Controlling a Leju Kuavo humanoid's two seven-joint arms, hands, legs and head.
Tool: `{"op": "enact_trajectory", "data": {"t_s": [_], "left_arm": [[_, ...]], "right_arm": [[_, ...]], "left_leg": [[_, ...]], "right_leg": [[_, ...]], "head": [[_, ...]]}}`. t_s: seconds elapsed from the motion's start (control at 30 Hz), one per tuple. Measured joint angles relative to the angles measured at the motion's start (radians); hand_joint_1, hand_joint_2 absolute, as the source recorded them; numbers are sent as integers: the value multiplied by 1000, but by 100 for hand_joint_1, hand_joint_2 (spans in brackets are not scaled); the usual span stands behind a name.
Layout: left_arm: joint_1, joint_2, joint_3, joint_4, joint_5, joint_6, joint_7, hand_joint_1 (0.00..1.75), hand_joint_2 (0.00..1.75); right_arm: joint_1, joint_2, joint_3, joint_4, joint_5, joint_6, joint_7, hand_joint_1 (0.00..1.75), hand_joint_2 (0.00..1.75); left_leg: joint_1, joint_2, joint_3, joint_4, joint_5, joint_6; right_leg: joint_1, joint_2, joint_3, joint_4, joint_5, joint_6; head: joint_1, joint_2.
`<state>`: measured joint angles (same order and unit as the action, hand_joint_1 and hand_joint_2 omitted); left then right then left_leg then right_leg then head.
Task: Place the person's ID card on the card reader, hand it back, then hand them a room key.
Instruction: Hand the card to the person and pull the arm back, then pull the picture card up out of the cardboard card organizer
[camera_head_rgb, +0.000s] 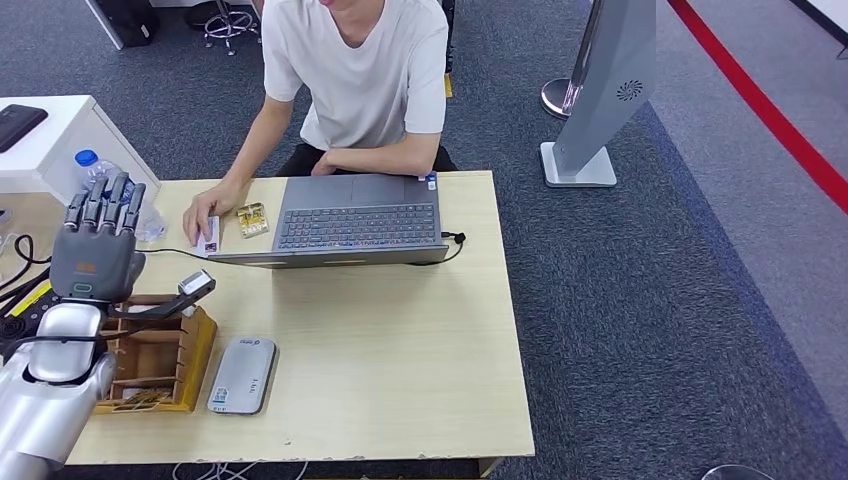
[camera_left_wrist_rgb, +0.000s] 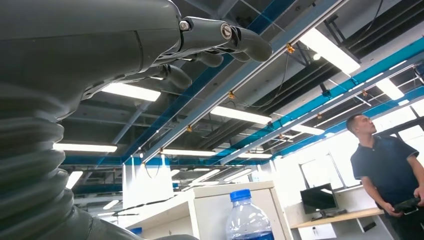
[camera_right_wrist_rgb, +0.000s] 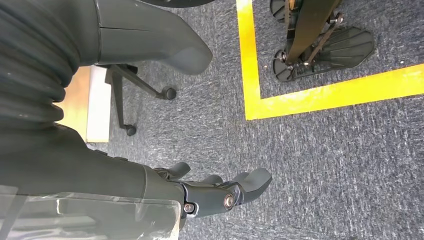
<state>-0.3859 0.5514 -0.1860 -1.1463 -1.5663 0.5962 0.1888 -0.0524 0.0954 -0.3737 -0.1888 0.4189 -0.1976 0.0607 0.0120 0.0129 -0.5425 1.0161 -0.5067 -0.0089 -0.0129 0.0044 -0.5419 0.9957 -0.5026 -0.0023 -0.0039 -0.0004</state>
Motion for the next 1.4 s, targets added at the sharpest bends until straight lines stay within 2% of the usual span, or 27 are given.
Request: {"op": "enact_trajectory", "data": {"t_s": [0.13,0.23,0.53,0.7,0.83,0.93,1.17,1.27,1.4], "left_arm": [[17,-5,8,-24,0,0,-7,0,175],[56,-22,29,-64,0,5,-45,0,175],[351,-93,60,-416,0,3,-111,0,175],[430,-114,61,-533,0,8,-127,0,175],[489,-144,68,-607,0,40,-202,0,175],[533,-191,97,-660,0,74,-311,0,175],[582,-362,176,-805,2,95,-588,0,175],[588,-411,186,-842,2,95,-626,0,175],[605,-432,187,-856,2,95,-595,0,175]], "right_arm": [[0,0,-2,0,0,0,0,0,175],[0,0,-6,0,0,0,0,0,175],[5,2,-35,0,-9,-8,0,0,175],[6,3,-48,0,-10,-8,-1,0,175],[7,7,-58,0,-11,-10,-9,0,175],[7,10,-61,0,-11,-11,-12,0,175],[7,16,-72,0,2,-8,-24,0,175],[7,19,-75,0,9,-6,-24,0,175],[7,20,-79,0,15,-6,-24,0,175]], "left_leg": [[0,0,0,0,0,0],[0,0,0,0,0,0],[-1,0,-1,0,-2,1],[0,-1,-1,0,-2,1],[0,-1,-1,0,-2,1],[0,-1,-1,0,-2,1],[-1,-3,-2,1,-2,1],[-1,-3,-2,1,-2,1],[0,-4,-1,1,-2,1]], "right_leg": [[0,0,0,0,0,0],[0,0,1,0,0,0],[0,0,-1,-1,-1,1],[0,-1,0,-1,-1,1],[0,-1,0,0,-1,1],[0,-1,0,0,-1,1],[-1,-3,0,-1,-1,1],[-1,-4,1,-1,-1,1],[0,-4,1,0,-1,1]], "head": [[0,0],[0,0],[0,0],[0,0],[0,0],[0,0],[0,0],[0,0],[0,0]]}}
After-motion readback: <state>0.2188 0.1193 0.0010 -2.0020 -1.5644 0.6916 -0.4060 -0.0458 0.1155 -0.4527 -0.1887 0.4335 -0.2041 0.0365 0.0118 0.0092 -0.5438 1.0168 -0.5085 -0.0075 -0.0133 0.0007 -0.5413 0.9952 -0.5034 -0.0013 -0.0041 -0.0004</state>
